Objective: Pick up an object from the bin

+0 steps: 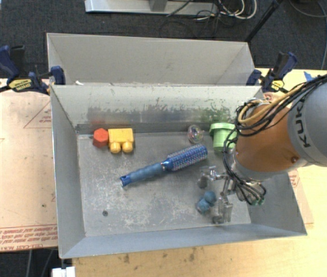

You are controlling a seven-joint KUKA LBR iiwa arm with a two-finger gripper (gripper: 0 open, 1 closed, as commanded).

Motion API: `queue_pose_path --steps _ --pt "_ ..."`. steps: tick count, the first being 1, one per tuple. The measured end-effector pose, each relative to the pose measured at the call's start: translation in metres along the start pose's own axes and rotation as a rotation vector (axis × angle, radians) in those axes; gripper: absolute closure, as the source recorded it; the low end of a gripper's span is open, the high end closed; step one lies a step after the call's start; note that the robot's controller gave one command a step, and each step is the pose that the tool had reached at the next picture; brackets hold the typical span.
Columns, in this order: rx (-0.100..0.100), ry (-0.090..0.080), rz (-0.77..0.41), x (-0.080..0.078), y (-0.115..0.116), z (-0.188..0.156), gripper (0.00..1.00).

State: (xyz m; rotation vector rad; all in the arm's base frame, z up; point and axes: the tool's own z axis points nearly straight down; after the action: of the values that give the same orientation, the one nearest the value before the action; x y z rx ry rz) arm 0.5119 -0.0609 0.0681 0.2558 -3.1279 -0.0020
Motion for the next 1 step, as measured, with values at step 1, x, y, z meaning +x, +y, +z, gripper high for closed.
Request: queue_pose_path --steps 1 --pt "0.001 -0.003 -0.002 -0.0011 0.0002 -0.0018 1.0"
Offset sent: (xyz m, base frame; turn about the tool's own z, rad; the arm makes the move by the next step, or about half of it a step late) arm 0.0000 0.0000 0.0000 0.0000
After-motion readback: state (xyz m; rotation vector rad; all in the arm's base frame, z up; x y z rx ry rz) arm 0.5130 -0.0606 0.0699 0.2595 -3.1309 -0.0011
